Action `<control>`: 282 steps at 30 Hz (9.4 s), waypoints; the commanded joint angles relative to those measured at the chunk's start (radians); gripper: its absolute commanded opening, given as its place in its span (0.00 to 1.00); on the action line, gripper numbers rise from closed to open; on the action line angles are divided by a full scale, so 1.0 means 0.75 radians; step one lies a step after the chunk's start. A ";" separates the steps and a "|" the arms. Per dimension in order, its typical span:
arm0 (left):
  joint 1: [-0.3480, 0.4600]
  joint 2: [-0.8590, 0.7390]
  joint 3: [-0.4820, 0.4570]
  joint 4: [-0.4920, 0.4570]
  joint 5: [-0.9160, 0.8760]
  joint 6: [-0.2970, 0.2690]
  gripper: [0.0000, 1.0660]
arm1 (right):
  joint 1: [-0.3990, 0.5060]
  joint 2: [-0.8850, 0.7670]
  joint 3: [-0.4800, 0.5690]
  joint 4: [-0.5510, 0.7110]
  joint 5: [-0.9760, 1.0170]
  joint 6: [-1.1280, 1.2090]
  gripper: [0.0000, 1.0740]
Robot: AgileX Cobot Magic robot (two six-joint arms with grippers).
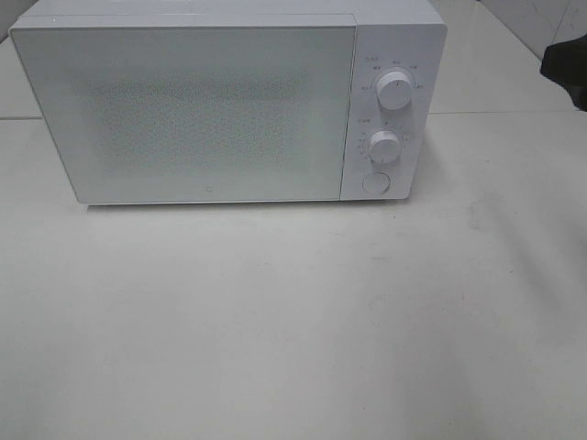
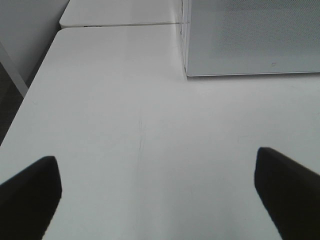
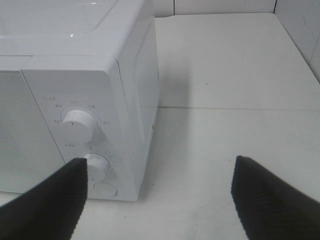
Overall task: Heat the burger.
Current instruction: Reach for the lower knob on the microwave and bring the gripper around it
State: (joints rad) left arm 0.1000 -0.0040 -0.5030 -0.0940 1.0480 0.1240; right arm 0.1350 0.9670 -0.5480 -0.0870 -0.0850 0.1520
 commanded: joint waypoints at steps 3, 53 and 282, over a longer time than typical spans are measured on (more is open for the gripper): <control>0.005 -0.036 0.005 -0.007 -0.012 -0.009 0.95 | -0.009 0.111 0.000 -0.007 -0.207 -0.015 0.71; 0.005 -0.031 0.005 -0.007 -0.012 -0.009 0.95 | 0.911 0.993 0.231 1.280 -1.631 -0.608 0.71; 0.005 -0.029 0.005 -0.005 -0.012 -0.008 0.95 | 0.584 1.488 -0.301 0.953 -1.657 1.695 0.26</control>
State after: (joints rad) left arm 0.1000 -0.0040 -0.5030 -0.0950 1.0470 0.1210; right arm 0.5790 2.0900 -0.7540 0.6020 -1.2120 1.4510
